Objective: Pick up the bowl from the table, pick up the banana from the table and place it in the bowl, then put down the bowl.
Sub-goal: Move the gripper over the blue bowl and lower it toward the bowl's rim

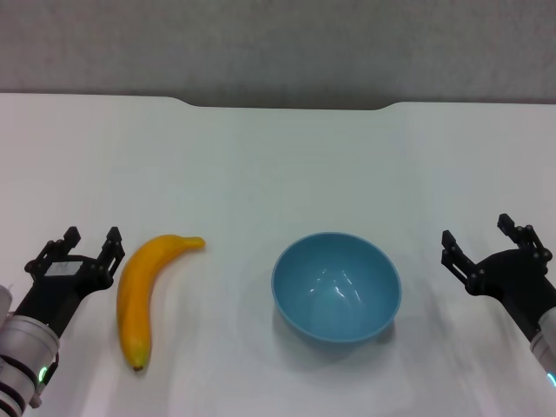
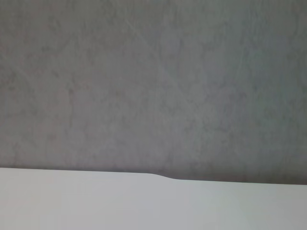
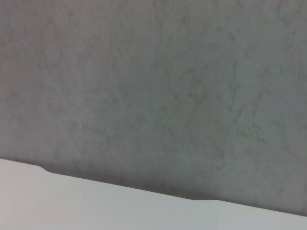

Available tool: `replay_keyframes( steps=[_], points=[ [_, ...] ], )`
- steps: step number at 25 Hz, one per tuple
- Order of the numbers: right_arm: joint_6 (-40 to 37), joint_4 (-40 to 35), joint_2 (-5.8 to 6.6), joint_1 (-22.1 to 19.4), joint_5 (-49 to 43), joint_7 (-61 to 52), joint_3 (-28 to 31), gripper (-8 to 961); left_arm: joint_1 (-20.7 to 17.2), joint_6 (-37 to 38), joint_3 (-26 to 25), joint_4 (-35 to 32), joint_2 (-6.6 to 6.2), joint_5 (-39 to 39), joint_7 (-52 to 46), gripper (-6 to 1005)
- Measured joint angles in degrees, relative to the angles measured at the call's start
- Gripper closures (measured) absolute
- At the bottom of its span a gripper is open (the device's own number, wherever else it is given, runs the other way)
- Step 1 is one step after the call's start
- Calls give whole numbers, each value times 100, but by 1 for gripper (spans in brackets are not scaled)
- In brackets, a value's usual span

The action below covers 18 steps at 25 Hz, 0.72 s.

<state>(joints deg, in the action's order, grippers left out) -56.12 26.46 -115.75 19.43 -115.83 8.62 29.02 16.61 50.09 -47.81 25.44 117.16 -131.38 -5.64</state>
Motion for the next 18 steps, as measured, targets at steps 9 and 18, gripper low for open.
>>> replay_keyframes(
  steps=[9, 18],
  points=[
    [-5, 0, 0, -1, -1, 0, 7, 75, 0, 7, 0, 32, 0, -2, -8, 370],
    [-5, 0, 0, -1, 12, 0, -8, 76, -6, 10, 4, 31, 0, -1, -8, 369]
  ],
)
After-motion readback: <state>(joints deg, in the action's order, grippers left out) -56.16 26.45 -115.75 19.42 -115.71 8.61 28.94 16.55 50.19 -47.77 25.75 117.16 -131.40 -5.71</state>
